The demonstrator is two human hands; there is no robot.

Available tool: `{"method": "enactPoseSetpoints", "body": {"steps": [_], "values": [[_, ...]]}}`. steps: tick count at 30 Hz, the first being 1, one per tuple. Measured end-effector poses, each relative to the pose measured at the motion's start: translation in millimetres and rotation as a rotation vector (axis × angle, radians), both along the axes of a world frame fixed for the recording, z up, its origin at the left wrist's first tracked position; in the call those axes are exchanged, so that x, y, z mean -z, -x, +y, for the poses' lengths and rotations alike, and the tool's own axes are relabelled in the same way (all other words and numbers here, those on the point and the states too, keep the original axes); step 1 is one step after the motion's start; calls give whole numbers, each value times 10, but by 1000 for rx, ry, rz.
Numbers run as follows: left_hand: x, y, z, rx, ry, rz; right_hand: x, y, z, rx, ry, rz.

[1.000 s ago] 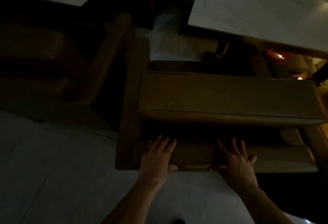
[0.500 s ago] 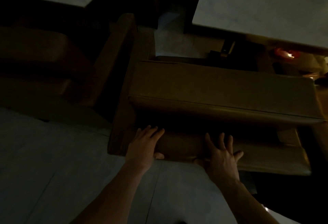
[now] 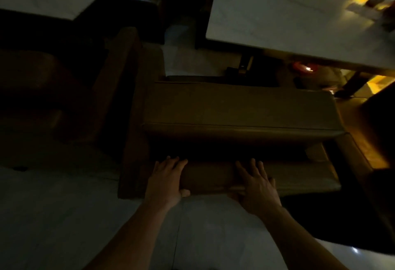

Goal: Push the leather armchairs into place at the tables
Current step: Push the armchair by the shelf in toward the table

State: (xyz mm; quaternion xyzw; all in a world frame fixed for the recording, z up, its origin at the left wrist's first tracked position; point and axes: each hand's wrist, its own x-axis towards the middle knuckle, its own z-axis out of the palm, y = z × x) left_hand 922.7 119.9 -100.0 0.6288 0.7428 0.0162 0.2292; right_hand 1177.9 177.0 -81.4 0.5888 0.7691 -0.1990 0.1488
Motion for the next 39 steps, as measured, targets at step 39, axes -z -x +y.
{"method": "enactPoseSetpoints", "body": {"steps": [39], "values": [[-1850, -6024, -245, 521, -117, -112, -1780, -5863, -1345, 543, -313, 70]]}}
